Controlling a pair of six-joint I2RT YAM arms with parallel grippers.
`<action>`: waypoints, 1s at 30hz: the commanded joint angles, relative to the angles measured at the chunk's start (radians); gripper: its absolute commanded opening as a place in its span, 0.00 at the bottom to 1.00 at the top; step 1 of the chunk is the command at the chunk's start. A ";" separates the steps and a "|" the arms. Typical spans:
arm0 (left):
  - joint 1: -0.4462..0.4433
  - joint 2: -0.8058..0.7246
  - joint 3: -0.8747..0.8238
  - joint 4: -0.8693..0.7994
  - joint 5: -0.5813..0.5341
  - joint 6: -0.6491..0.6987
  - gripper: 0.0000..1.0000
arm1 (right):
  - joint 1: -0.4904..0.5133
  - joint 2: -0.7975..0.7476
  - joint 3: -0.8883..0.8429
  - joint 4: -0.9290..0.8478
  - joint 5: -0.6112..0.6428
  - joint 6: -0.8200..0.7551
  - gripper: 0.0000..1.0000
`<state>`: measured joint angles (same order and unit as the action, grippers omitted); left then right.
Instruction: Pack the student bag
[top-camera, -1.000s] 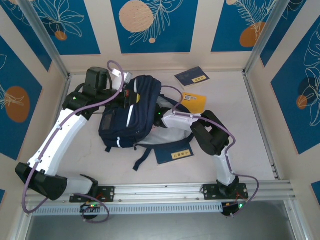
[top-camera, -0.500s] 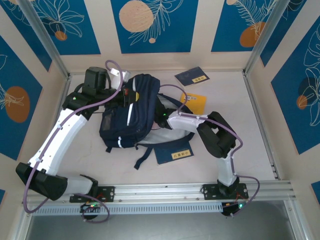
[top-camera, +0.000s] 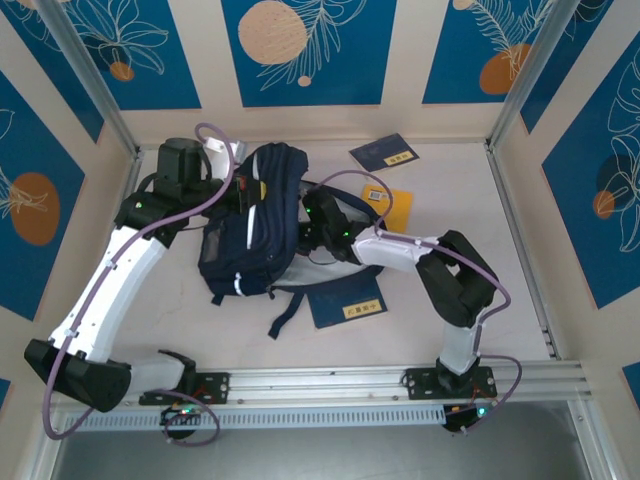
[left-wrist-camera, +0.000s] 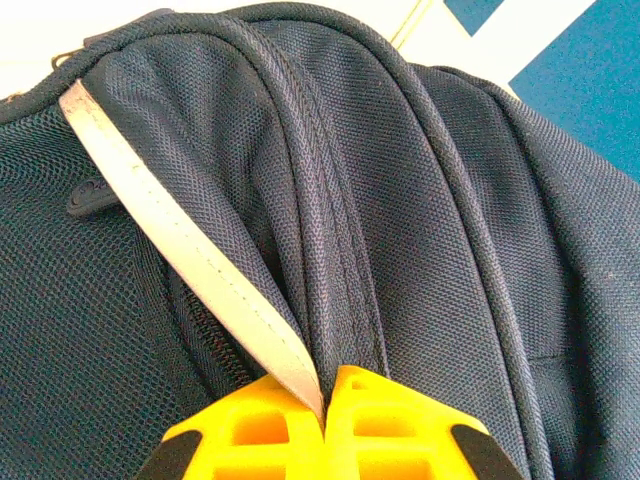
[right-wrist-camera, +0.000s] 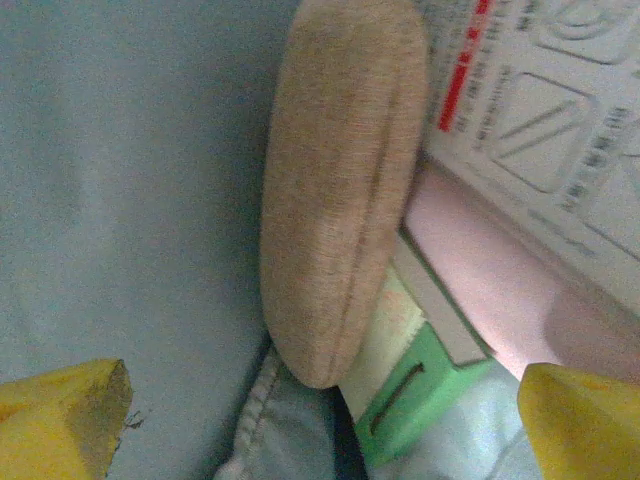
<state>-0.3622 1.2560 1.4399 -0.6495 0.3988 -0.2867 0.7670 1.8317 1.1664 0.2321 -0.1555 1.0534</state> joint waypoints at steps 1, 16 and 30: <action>0.021 -0.056 0.012 0.144 -0.048 0.014 0.00 | -0.020 -0.063 -0.043 0.031 0.022 -0.019 1.00; 0.059 0.011 -0.080 0.120 -0.434 -0.104 0.00 | -0.065 -0.374 -0.154 -0.274 0.370 -0.082 0.85; 0.003 0.186 -0.238 0.230 -0.092 -0.253 0.51 | -0.124 -0.529 -0.331 -0.551 0.357 -0.167 0.31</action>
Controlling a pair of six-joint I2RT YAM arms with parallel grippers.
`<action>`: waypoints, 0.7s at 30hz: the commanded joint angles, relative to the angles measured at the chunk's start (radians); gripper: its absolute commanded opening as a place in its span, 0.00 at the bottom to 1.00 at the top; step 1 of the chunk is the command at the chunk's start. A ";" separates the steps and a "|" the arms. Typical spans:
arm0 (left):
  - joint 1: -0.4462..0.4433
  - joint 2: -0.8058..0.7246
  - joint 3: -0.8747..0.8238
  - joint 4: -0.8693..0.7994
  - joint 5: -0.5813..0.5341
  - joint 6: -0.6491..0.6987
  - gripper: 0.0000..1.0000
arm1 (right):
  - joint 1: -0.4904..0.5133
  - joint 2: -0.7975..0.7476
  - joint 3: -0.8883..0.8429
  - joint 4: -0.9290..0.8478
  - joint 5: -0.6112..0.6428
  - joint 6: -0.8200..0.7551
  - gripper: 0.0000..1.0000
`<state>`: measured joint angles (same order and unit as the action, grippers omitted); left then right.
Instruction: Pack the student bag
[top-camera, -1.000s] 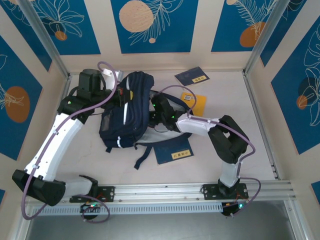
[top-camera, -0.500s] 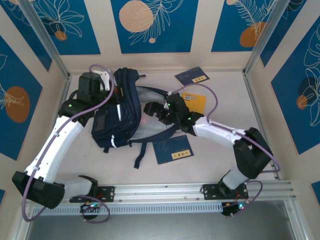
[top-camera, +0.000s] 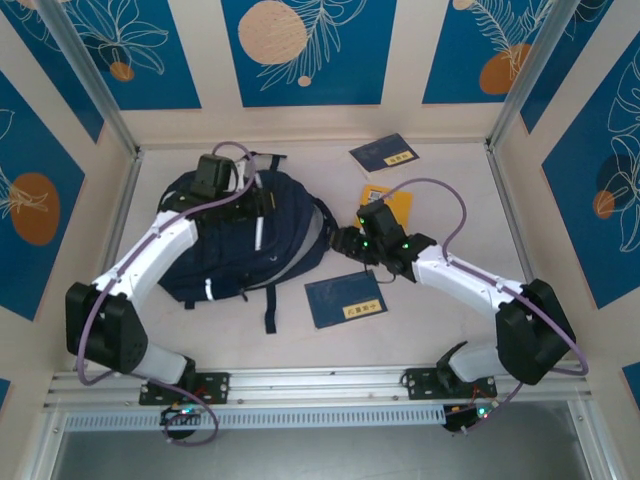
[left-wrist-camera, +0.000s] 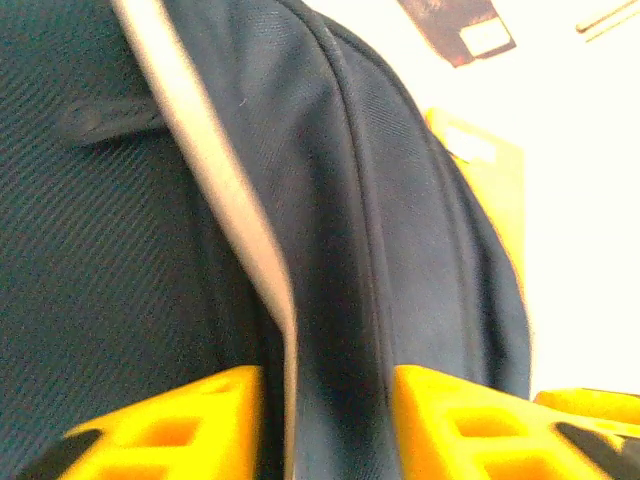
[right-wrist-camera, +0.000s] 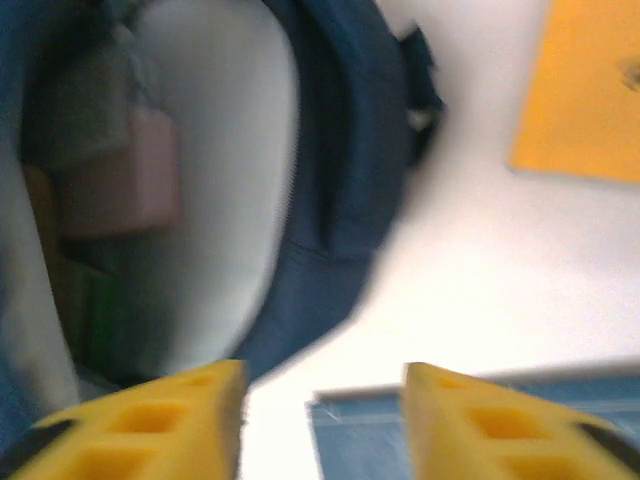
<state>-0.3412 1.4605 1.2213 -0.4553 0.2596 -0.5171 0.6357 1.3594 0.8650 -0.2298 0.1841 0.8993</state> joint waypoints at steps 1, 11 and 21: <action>-0.033 -0.032 -0.030 0.036 0.031 -0.017 0.56 | 0.016 -0.076 -0.038 -0.129 0.043 -0.008 0.23; -0.409 -0.025 -0.115 0.119 -0.204 0.078 0.70 | -0.015 -0.365 -0.317 -0.076 -0.089 0.034 0.00; -0.517 0.331 -0.029 0.158 -0.172 0.032 0.70 | -0.014 -0.415 -0.425 -0.209 -0.117 0.143 0.00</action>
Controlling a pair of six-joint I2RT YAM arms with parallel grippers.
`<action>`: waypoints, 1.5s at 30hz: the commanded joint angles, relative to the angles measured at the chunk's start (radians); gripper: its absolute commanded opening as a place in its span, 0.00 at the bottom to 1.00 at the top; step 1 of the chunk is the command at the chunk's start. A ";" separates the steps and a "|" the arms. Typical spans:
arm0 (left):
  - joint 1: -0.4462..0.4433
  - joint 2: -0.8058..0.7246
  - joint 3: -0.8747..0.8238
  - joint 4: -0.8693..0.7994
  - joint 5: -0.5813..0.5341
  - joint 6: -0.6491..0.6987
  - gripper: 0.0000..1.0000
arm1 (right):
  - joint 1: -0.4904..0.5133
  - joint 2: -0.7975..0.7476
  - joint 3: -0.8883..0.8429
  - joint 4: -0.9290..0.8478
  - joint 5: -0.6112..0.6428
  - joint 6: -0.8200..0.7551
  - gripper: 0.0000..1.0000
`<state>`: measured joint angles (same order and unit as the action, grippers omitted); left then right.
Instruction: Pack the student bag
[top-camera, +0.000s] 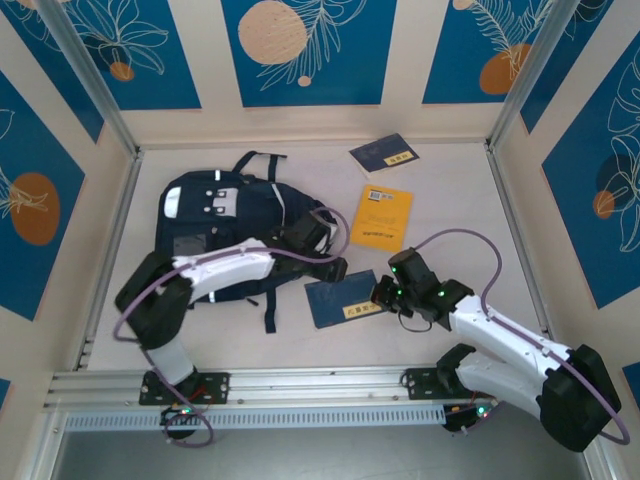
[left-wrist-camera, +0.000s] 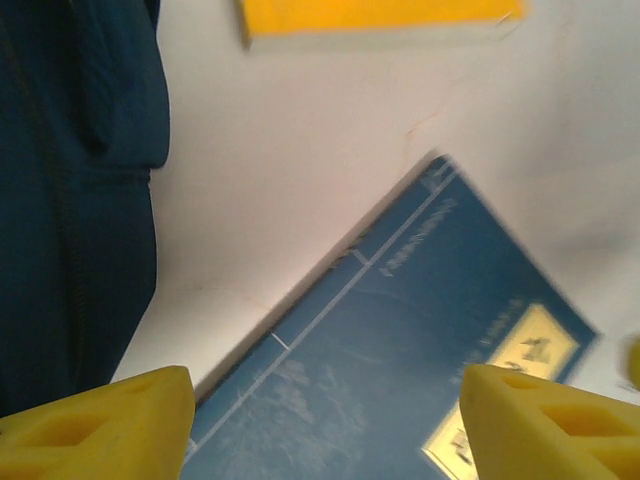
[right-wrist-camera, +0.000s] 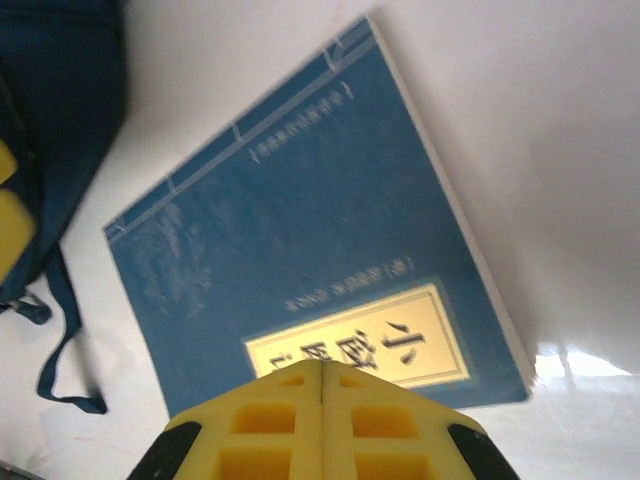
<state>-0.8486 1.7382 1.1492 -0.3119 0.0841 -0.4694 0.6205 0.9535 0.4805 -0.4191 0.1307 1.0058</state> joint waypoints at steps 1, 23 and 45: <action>-0.012 0.073 0.042 0.028 0.006 -0.019 0.70 | 0.003 -0.002 -0.056 0.004 -0.094 0.036 0.00; -0.047 0.161 -0.005 0.120 0.266 -0.101 0.69 | 0.009 0.239 -0.042 -0.039 -0.054 0.001 0.00; -0.041 0.093 -0.090 0.185 0.358 -0.165 0.69 | -0.329 0.259 0.116 -0.033 -0.127 -0.150 0.31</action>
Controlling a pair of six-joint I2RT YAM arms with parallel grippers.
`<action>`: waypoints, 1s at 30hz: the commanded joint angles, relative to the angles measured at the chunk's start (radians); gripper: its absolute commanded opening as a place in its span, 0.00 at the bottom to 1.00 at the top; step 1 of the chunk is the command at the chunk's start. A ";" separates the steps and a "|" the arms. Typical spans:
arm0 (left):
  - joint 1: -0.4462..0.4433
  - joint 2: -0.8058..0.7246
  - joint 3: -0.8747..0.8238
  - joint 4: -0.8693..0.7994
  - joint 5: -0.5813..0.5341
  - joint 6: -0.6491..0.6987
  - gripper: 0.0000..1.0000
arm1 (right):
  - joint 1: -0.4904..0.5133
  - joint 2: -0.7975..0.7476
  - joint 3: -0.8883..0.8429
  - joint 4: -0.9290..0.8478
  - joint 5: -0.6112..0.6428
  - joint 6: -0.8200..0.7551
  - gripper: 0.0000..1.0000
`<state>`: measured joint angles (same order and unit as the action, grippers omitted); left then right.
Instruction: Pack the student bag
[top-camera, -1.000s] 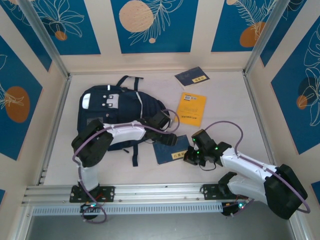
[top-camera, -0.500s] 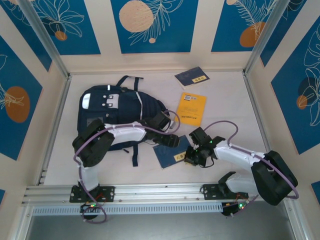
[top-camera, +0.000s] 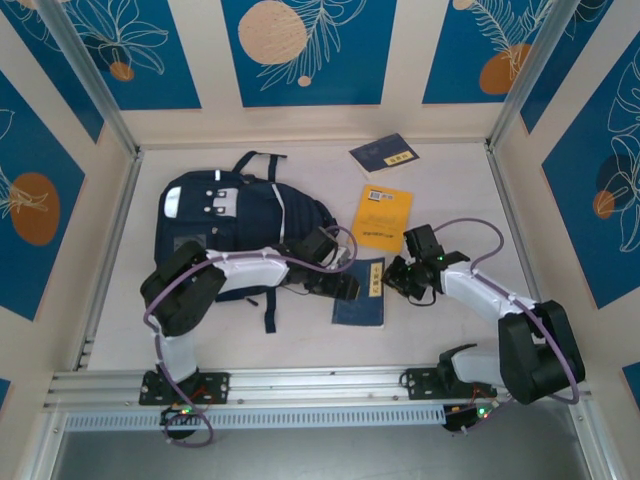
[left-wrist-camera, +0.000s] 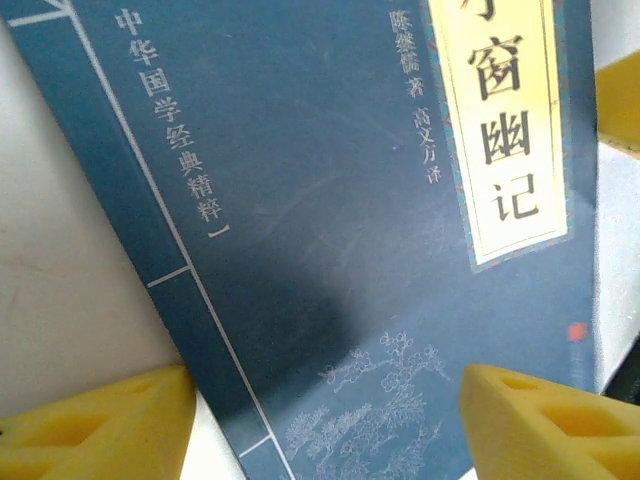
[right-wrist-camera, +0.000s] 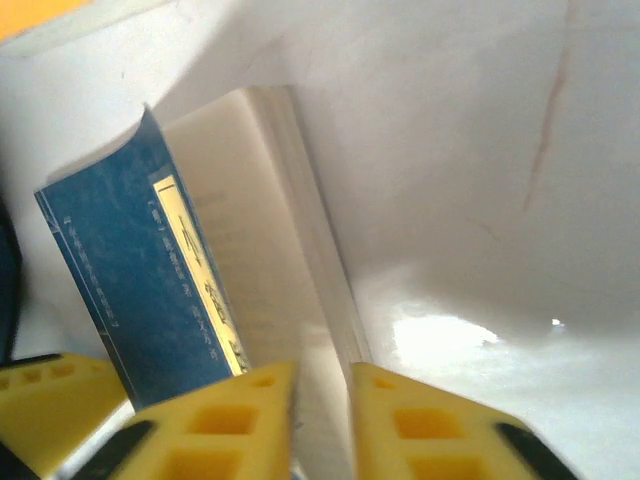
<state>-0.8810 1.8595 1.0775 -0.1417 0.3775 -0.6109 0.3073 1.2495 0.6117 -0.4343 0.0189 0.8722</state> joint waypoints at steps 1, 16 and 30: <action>-0.008 -0.031 -0.021 0.013 0.063 -0.024 0.70 | -0.022 -0.052 -0.026 -0.015 -0.026 -0.018 0.35; -0.007 -0.033 -0.041 0.022 0.021 -0.037 0.67 | -0.100 -0.114 -0.087 0.010 -0.109 -0.017 0.25; -0.007 -0.016 -0.038 0.048 0.053 -0.057 0.64 | -0.099 0.095 -0.063 0.129 -0.285 -0.132 0.34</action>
<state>-0.8814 1.8488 1.0496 -0.1112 0.3931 -0.6571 0.2104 1.3312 0.5411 -0.3138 -0.2359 0.7860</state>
